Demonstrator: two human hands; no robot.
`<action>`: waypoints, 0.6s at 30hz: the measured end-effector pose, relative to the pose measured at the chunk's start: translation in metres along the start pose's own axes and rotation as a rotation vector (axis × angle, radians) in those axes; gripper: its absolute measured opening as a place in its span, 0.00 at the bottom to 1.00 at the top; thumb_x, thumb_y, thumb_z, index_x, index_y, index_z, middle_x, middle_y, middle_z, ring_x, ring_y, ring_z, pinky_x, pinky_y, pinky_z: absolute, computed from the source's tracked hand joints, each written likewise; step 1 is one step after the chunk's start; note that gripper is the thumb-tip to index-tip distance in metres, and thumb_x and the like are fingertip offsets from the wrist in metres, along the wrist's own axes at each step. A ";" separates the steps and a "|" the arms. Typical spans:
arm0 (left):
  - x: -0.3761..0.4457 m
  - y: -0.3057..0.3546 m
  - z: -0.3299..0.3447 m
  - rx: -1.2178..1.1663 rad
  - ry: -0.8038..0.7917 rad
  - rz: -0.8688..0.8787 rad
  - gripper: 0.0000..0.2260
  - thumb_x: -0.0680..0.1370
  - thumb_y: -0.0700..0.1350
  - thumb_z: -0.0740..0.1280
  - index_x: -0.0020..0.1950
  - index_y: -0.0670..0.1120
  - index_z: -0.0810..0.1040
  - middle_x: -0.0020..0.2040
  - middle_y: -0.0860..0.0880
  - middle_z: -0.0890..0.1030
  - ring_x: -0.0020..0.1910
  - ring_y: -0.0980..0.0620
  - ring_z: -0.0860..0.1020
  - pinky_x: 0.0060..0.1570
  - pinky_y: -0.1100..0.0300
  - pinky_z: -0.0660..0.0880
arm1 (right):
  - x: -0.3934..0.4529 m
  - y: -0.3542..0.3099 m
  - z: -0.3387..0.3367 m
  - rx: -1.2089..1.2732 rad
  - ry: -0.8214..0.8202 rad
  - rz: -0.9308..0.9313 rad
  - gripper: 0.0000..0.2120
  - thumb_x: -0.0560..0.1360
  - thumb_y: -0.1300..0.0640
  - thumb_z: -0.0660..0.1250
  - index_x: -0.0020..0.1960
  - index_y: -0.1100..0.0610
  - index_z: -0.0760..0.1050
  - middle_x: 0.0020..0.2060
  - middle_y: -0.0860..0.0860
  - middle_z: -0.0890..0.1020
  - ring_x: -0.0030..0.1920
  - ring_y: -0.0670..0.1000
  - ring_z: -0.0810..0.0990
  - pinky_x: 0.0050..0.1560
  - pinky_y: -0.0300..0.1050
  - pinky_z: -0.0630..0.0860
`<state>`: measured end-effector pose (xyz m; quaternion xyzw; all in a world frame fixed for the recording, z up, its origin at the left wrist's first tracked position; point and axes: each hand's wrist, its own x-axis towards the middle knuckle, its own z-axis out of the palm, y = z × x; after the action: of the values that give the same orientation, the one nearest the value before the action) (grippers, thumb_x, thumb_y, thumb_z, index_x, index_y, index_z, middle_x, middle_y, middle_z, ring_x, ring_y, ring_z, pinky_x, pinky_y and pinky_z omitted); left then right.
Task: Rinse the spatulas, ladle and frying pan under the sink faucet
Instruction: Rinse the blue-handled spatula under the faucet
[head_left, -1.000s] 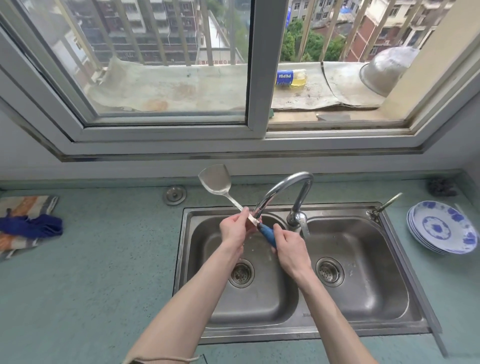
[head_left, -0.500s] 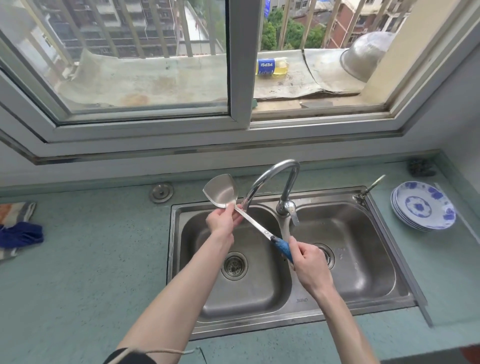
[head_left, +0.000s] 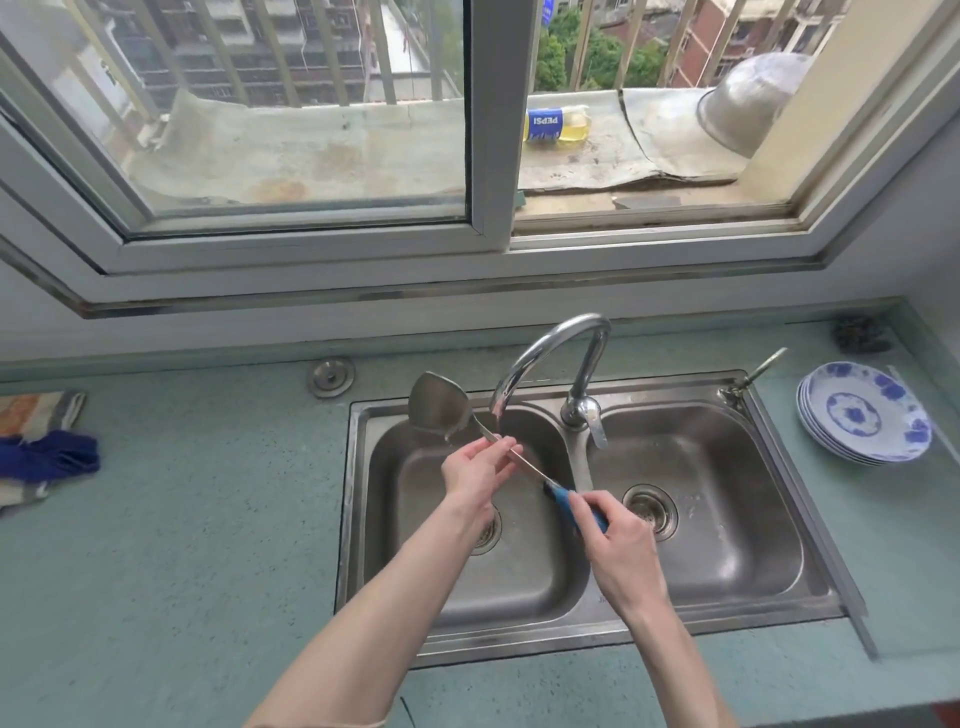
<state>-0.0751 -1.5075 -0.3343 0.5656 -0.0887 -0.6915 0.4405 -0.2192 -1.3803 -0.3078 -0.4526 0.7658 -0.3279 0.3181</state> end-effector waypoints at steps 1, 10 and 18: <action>0.002 0.004 0.000 -0.012 -0.005 -0.010 0.10 0.74 0.29 0.73 0.54 0.35 0.79 0.47 0.39 0.85 0.41 0.46 0.86 0.40 0.58 0.84 | 0.002 -0.001 0.003 0.008 0.005 -0.026 0.06 0.80 0.47 0.70 0.48 0.48 0.82 0.37 0.43 0.83 0.40 0.45 0.81 0.45 0.44 0.76; 0.015 0.037 0.016 -0.070 0.004 -0.012 0.10 0.80 0.28 0.64 0.61 0.31 0.74 0.47 0.37 0.83 0.42 0.45 0.84 0.46 0.53 0.84 | 0.032 -0.009 0.022 -0.139 -0.033 -0.136 0.15 0.77 0.51 0.74 0.61 0.52 0.78 0.50 0.49 0.78 0.48 0.49 0.80 0.51 0.43 0.76; 0.001 0.021 0.020 0.034 -0.113 0.052 0.09 0.75 0.28 0.71 0.55 0.33 0.80 0.58 0.35 0.84 0.50 0.45 0.84 0.53 0.58 0.83 | 0.051 -0.019 0.031 -0.167 -0.056 -0.185 0.07 0.79 0.51 0.71 0.54 0.51 0.77 0.44 0.47 0.81 0.44 0.53 0.79 0.43 0.47 0.69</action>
<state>-0.0818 -1.5287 -0.3152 0.5306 -0.1397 -0.7091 0.4428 -0.2055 -1.4402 -0.3207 -0.5550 0.7363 -0.2783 0.2690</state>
